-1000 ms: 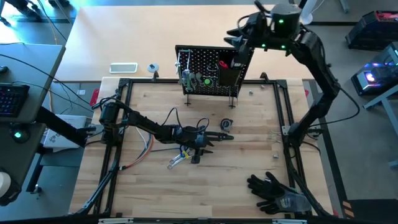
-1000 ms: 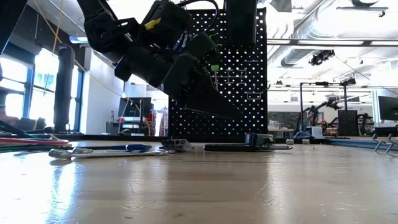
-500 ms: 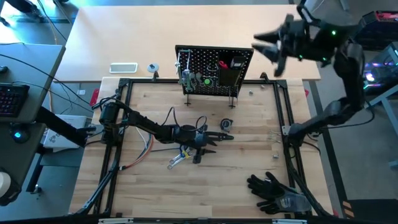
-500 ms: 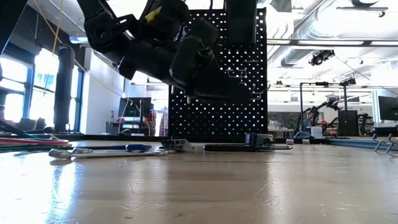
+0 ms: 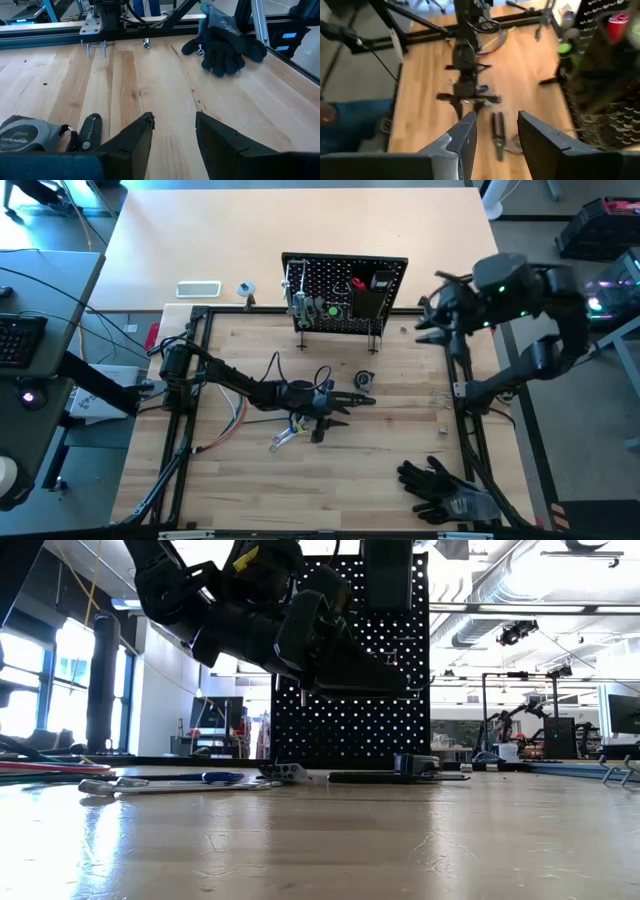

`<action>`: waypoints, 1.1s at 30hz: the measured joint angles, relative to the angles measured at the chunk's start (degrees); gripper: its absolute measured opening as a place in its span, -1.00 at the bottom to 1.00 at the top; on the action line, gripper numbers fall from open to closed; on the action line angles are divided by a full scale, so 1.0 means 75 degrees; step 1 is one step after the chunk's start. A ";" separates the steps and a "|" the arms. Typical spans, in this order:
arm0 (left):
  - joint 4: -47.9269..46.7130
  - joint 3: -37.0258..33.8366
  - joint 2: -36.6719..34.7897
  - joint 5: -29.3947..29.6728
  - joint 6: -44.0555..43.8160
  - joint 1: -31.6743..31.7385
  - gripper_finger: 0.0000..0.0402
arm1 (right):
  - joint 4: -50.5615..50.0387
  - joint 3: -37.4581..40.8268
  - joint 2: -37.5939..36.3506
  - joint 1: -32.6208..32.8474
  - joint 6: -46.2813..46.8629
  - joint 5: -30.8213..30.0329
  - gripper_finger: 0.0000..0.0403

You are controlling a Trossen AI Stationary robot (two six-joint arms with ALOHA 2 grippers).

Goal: Hang tools onto peg board
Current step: Put the socket into the black bin on the peg board

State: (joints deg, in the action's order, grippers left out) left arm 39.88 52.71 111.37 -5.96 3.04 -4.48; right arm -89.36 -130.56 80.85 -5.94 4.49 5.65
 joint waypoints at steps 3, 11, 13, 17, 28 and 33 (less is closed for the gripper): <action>0.0018 0.0000 0.0000 -0.0002 0.0005 -0.0063 -0.29 | -0.0016 0.0690 -0.0067 0.0634 0.0551 -0.0041 -0.32; -0.0012 0.0000 0.0000 -0.0019 0.0017 -0.0080 -0.29 | 0.0016 0.3694 -0.0212 0.1664 0.1636 -0.0492 -0.32; -0.0019 0.0000 0.0000 -0.0017 0.0029 -0.0080 -0.29 | 0.0041 0.4458 -0.0209 0.1848 0.2044 -0.0472 -0.32; -0.0023 0.0000 0.0000 -0.0150 0.0080 -0.0112 -0.29 | 0.0174 0.5995 -0.0206 0.2299 0.3005 -0.0333 -0.32; -0.0020 0.0000 0.0000 -0.0210 0.0228 -0.0126 -0.29 | 0.3213 0.9845 -0.0206 0.4003 0.5554 0.1119 -0.32; -0.0025 0.0000 0.0000 -0.0221 0.0278 -0.0129 -0.29 | 0.4366 1.0896 -0.0206 0.4574 0.6646 0.1550 -0.32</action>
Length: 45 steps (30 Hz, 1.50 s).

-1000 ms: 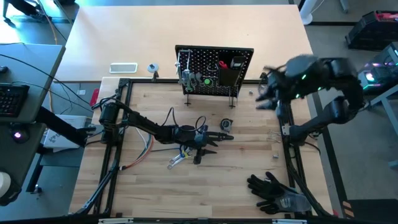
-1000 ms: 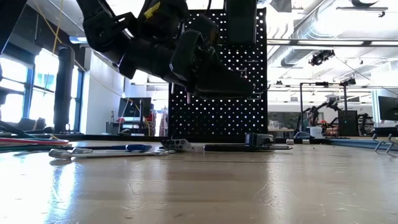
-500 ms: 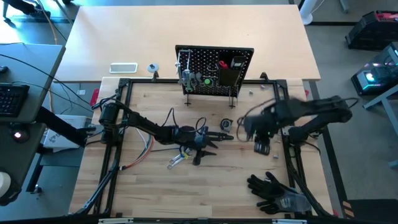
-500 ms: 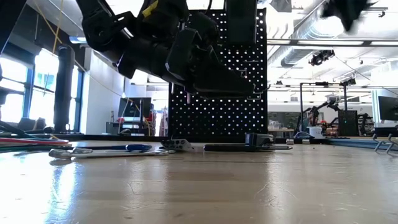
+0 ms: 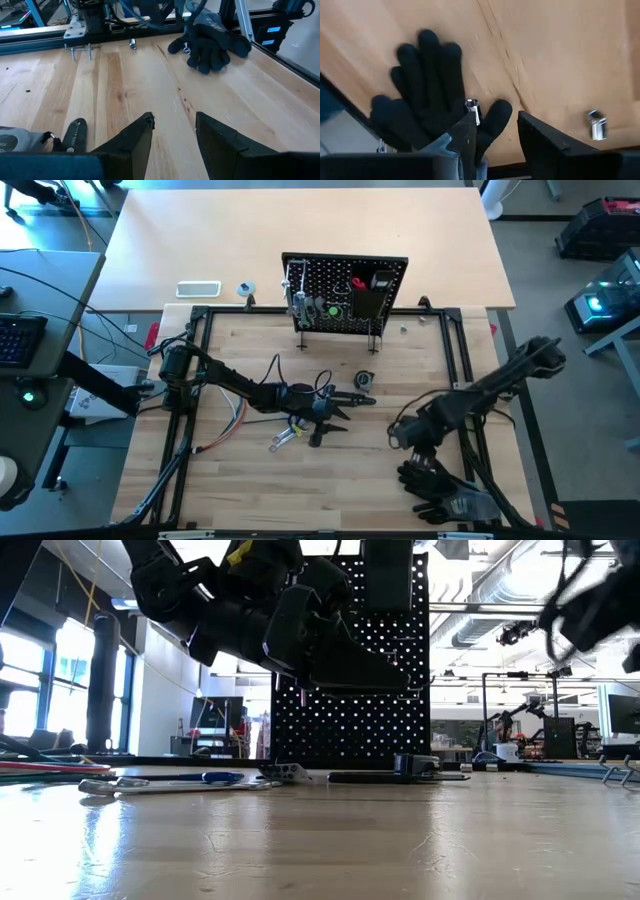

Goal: Hang tools onto peg board
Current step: Put the socket into the black bin on the peg board

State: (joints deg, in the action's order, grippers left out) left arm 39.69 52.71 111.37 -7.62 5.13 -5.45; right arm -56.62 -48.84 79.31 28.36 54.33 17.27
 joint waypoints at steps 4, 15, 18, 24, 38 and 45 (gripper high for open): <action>0.0001 0.0000 0.0000 0.0002 0.0002 0.0000 -0.29 | 0.0918 0.0558 0.0000 0.0526 0.0863 0.0202 -0.32; 0.0206 0.0422 0.0899 -0.0154 -0.0259 -0.0012 -0.29 | 0.1994 0.1037 0.0016 0.1639 0.2383 0.0286 -0.32; 0.0186 0.0669 0.1185 -0.0174 -0.0268 -0.0063 -0.29 | 0.2007 0.1037 0.0142 0.1690 0.2374 0.0135 -0.32; 0.0154 0.0947 0.1413 -0.0395 -0.0262 -0.0135 -0.29 | 0.2241 0.1037 0.0658 0.1690 0.2106 0.0397 -0.43; 0.0004 0.0947 0.1419 -0.0495 -0.0259 -0.0137 -0.29 | 0.2449 0.0860 0.1326 0.1068 0.0414 -0.0358 -0.88; -0.0020 0.0947 0.1419 -0.0493 -0.0267 -0.0134 -0.29 | 0.2368 0.0269 0.1384 0.0582 -0.1053 -0.2758 -0.90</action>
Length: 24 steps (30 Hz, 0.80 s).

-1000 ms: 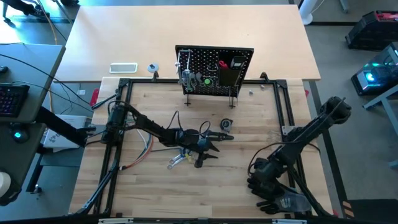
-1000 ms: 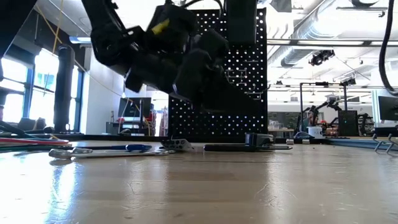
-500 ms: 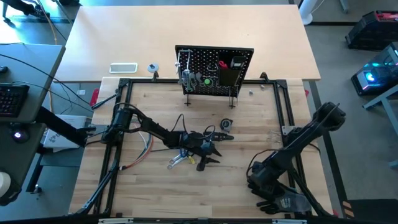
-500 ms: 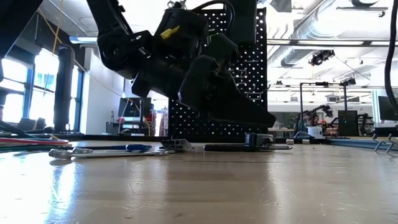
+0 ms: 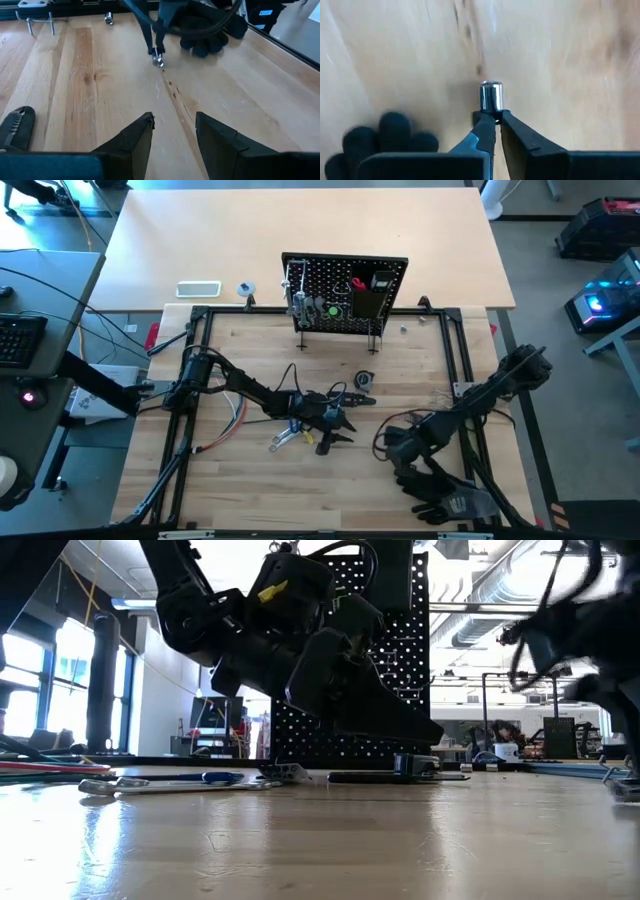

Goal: Hang tools onto peg board
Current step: Put the socket into the black bin on the peg board

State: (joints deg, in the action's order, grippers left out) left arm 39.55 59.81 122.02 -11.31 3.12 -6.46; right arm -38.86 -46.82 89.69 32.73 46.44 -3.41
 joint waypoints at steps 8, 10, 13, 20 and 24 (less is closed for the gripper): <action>-0.0134 -0.0002 0.0000 0.0022 0.0115 0.0009 -0.29 | -0.0587 -0.0135 -0.0012 -0.0045 -0.0077 -0.0260 -0.90; -0.0127 -0.0003 0.0000 0.0056 0.0241 0.0009 -0.29 | -0.0521 -0.0135 -0.0012 0.0007 -0.0032 -0.0200 -0.89; -0.0098 -0.0003 0.0000 0.0165 0.0321 0.0009 -0.29 | -0.0306 -0.0135 -0.0015 0.0047 0.0042 -0.0232 -0.80; -0.0133 -0.0003 0.0000 0.0207 0.0337 0.0009 -0.29 | -0.0180 -0.0135 0.0000 0.0003 0.0237 -0.0286 -0.56; -0.0210 -0.0003 0.0000 0.0207 0.0337 0.0009 -0.29 | 0.0305 -0.0135 0.0000 -0.0204 -0.0078 -0.0639 -0.55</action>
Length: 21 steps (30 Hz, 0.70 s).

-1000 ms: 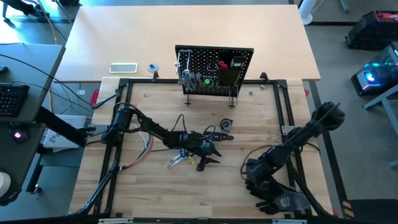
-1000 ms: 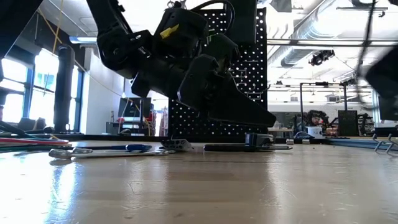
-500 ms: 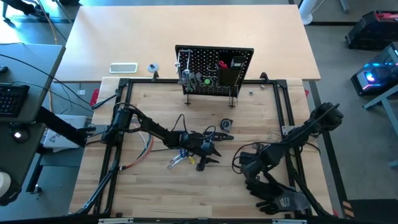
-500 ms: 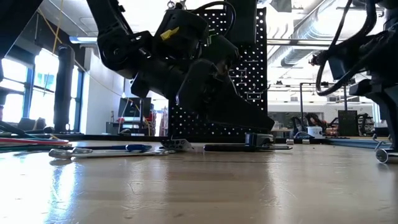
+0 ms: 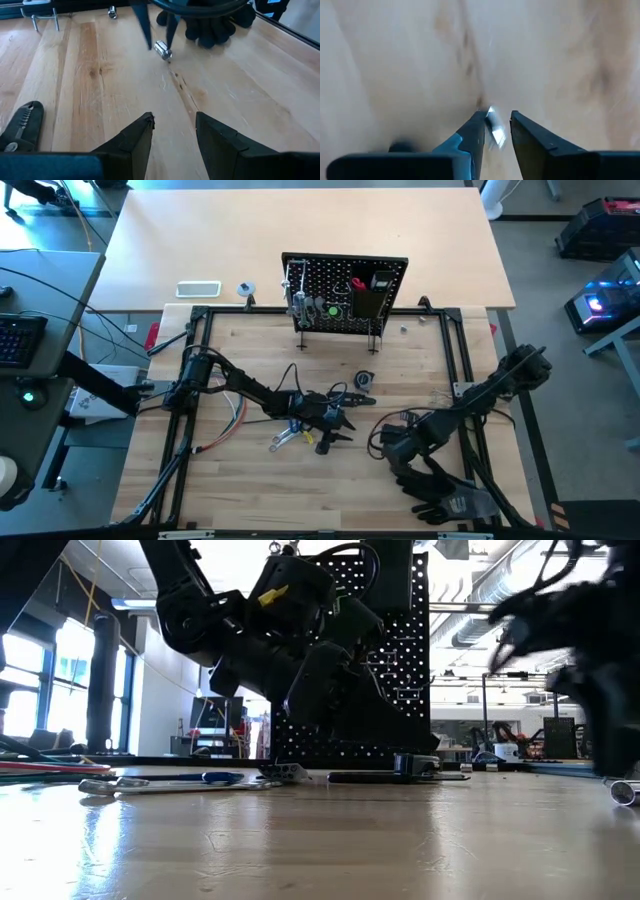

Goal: Hang tools onto peg board
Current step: Put the socket into the black bin on the peg board

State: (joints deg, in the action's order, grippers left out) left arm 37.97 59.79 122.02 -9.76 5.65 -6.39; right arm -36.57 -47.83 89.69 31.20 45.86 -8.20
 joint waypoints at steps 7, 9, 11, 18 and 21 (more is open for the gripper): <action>-0.0111 0.0000 0.0000 0.0199 -0.0090 0.0000 -0.29 | -0.0059 -0.0016 -0.0094 -0.0707 -0.0299 -0.1709 -0.56; -0.0332 0.0000 -0.0002 0.0193 -0.0172 0.0000 -0.29 | -0.0597 -0.0049 -0.0255 -0.0818 -0.0021 -0.0805 -0.56; -0.0552 -0.0005 0.0000 0.0192 -0.0181 -0.0008 -0.29 | -0.1033 -0.0104 -0.0435 -0.0760 0.0358 0.0006 -0.56; -0.0398 -0.0006 0.0076 0.0067 -0.0128 -0.0032 -0.29 | -0.0430 0.0037 -0.0496 0.0357 0.1617 0.2002 -0.56; -0.0087 -0.0006 0.0076 -0.0163 -0.0093 -0.0032 -0.29 | 0.0331 0.0444 -0.0120 0.0578 0.1941 0.2364 -0.56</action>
State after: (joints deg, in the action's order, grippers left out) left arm 37.31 59.75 122.58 -10.98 4.95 -6.63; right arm -34.09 -44.50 88.79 35.53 60.42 9.53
